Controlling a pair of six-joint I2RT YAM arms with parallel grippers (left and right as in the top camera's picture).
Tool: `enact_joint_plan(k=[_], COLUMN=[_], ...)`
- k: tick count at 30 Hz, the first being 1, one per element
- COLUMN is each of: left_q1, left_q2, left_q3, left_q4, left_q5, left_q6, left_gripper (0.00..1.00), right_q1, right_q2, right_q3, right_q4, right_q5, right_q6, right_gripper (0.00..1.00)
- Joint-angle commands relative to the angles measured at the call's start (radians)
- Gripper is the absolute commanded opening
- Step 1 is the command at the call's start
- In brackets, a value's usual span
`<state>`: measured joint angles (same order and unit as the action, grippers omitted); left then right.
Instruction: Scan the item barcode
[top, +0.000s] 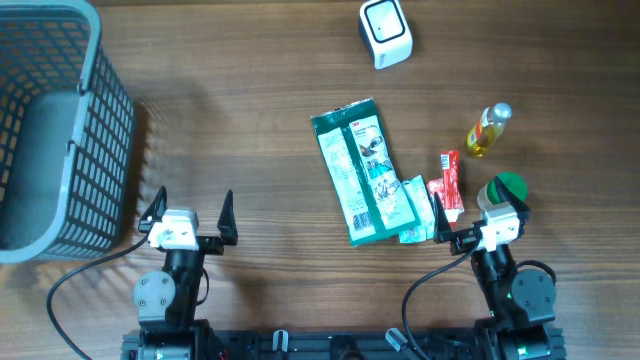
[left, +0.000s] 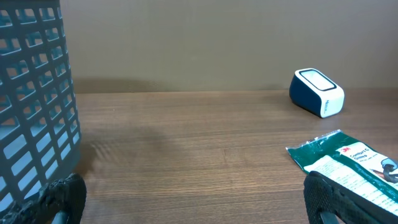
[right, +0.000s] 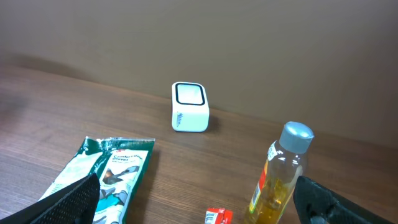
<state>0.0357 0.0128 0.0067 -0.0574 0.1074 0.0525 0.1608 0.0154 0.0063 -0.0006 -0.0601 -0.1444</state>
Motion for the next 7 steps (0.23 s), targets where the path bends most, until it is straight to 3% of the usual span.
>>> enact_joint_plan(k=[1, 7], left_q1=[0.004, 0.004], left_q2=[-0.006, -0.006], left_q3=[-0.001, -0.001], left_q4=[-0.008, -0.008], left_q5=[0.030, 0.030], left_q6=[0.022, 0.022], left_gripper=[1.00, 1.00], right_q1=[-0.005, -0.005], right_q2=[-0.011, -0.011], right_q3=[-0.001, -0.001], right_q4=[0.003, 0.003], right_q5=[-0.016, -0.016], right_q6=[-0.012, -0.013], right_gripper=[1.00, 1.00])
